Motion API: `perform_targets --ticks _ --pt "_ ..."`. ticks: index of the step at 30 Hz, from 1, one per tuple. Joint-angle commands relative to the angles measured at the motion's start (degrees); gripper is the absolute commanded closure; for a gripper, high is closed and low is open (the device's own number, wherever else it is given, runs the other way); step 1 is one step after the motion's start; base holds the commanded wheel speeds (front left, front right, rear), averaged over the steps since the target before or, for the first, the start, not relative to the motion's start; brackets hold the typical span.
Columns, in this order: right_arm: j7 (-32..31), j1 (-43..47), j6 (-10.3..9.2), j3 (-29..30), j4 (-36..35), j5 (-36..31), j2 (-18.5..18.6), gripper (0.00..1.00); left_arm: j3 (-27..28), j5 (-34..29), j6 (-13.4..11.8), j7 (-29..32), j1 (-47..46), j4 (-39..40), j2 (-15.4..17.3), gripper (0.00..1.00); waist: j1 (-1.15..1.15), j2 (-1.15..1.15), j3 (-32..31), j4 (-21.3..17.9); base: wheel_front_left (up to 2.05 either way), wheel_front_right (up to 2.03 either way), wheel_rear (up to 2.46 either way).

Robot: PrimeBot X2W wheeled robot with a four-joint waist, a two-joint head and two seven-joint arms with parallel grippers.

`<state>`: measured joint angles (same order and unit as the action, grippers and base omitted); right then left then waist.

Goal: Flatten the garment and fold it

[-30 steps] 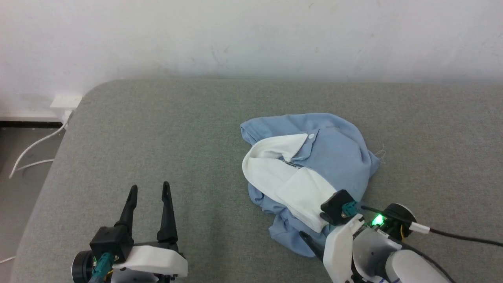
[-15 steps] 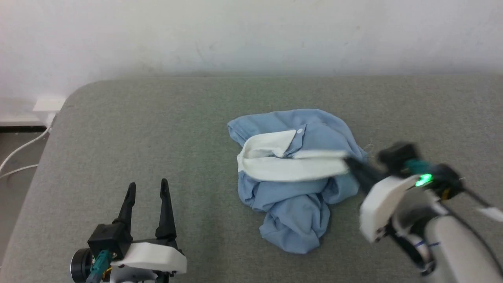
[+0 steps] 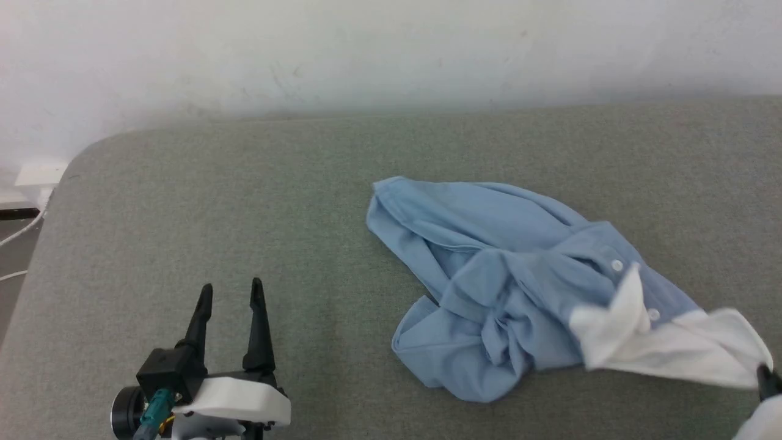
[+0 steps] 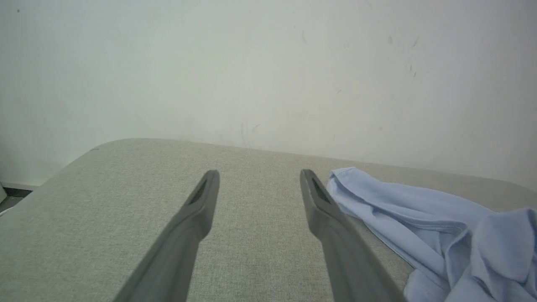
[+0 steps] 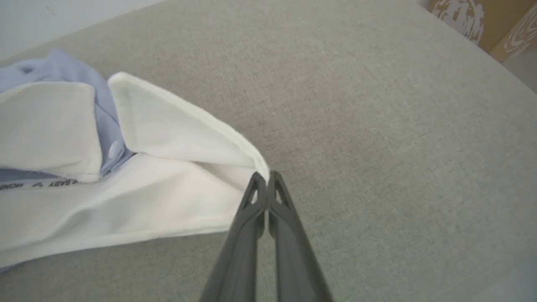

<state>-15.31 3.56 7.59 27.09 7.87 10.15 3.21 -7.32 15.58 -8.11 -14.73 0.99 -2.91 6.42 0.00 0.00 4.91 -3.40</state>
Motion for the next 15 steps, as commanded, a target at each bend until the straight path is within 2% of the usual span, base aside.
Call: perform_targets --ticks 1,2,3,4,5,11,15 --pt "0.7 0.3 -0.10 0.4 0.8 -0.5 -0.3 1.00 0.3 -0.5 0.3 -0.3 -0.9 -0.2 0.0 0.00 0.00 0.00 0.3 -0.3 0.00 0.00 0.00" --pt "1.2 0.3 -0.10 0.7 2.2 -0.2 -0.3 1.00 0.4 -0.5 0.4 -0.3 -1.0 -0.3 0.0 0.00 0.00 0.00 0.3 -0.3 0.00 0.00 0.00" --pt "2.0 0.1 -0.10 0.7 3.4 0.7 -0.3 0.74 0.4 -0.6 0.4 -0.3 -1.0 -0.4 -0.1 0.00 0.00 0.00 0.4 -0.4 0.00 0.00 0.00" --pt "3.4 0.0 -0.10 0.4 3.9 0.9 -0.3 0.19 0.3 -0.6 0.4 -0.3 -1.1 -0.5 -0.1 0.00 0.00 0.00 0.4 -0.4 0.00 0.00 0.00" --pt "5.1 -0.4 -0.10 0.2 4.1 1.5 -0.3 0.00 0.3 -0.6 0.5 -0.3 -1.2 -0.6 -0.2 0.00 0.00 0.00 0.5 -0.4 0.00 0.00 0.00" --pt "14.9 -2.7 -0.10 -0.6 1.1 2.6 -0.3 0.00 0.3 -0.5 0.9 -0.3 -1.5 -1.4 -0.3 0.00 0.00 0.00 0.1 -0.3 0.00 0.00 0.00" --pt "14.0 -3.5 -0.10 -4.5 -1.8 1.8 -0.3 0.00 0.3 -0.4 0.9 -0.3 -1.4 -1.7 -0.5 0.00 0.00 0.00 -0.4 -0.1 0.00 0.00 0.00"
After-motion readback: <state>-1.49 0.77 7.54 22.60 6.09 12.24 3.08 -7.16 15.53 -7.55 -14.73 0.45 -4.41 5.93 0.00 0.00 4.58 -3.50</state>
